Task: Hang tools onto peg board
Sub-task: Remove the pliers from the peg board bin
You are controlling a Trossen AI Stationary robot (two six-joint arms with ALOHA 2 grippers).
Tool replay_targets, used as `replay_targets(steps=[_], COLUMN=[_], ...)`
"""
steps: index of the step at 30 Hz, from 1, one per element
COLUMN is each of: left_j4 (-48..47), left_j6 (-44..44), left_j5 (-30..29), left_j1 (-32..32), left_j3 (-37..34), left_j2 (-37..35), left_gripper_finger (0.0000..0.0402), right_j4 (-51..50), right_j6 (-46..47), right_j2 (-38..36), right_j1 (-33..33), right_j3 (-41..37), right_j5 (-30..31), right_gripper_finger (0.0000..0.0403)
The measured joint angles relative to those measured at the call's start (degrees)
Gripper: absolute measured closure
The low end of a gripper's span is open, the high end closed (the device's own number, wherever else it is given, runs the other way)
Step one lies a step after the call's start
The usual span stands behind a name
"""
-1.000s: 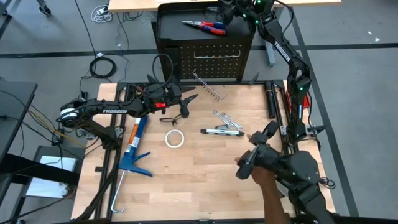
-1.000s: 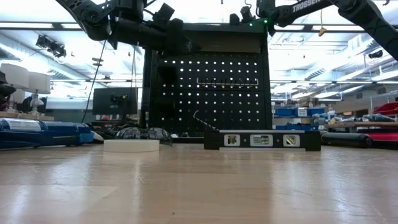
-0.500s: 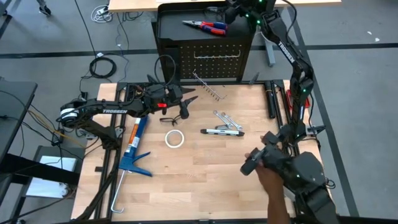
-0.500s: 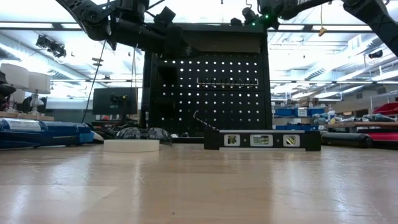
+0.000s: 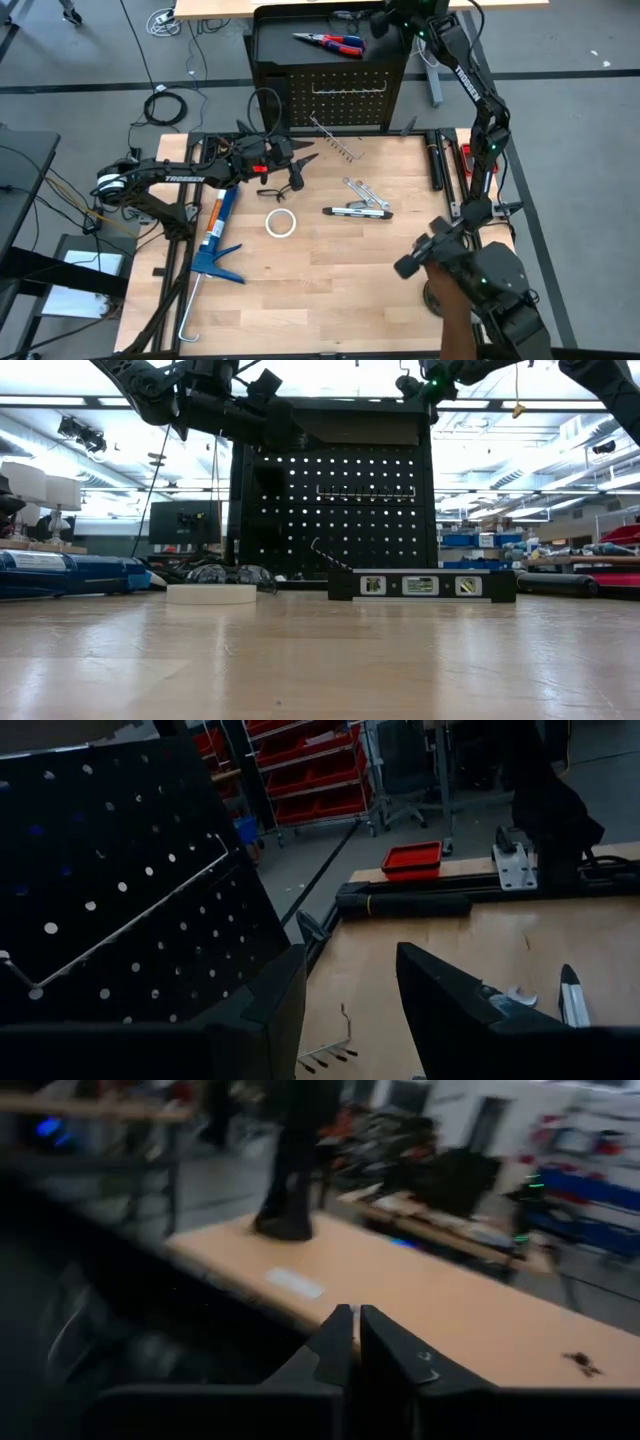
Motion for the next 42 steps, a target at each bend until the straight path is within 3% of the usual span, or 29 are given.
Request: replay_targets(steps=[7,15,20,23,26,34,38,42], left_j4=[0.9,1.1,1.5,2.1,2.5,4.5,4.9,4.8], left_j6=[0.0,-0.1,-0.4,-1.2,-3.4,-2.3,-0.5,0.1], left_j5=[0.0,0.0,0.0,0.0,0.1,0.6,0.6,0.6], left_j1=[0.0,0.0,0.0,0.0,0.0,-2.5,-4.1,-4.9], left_j3=[0.0,0.0,0.0,0.0,0.0,0.0,0.0,0.0], left_j2=[0.0,0.0,0.0,0.0,0.0,0.0,0.0,0.0], left_gripper_finger=[0.0241,0.0241,0.0241,0.0241,0.0241,0.0241,0.0241,0.0241], right_j4=[-2.9,1.6,14.0,21.0,24.3,25.1,28.9,34.1], right_j6=[-1.4,12.6,20.5,21.4,16.3,4.9,-6.3,-17.9], right_j2=[0.1,0.1,0.1,0.1,0.1,1.3,2.1,3.0], right_j1=[0.1,-2.4,-2.9,-1.4,1.0,8.1,10.1,10.5], right_j3=[0.0,0.0,0.0,0.0,0.0,-0.1,-0.1,0.0], right_j5=[-16.2,-39.6,-40.5,-36.2,-27.9,10.4,23.2,31.0], right_gripper_finger=[0.0389,0.0378,0.0380,0.0380,0.0380,0.0390,0.0395,0.0394])
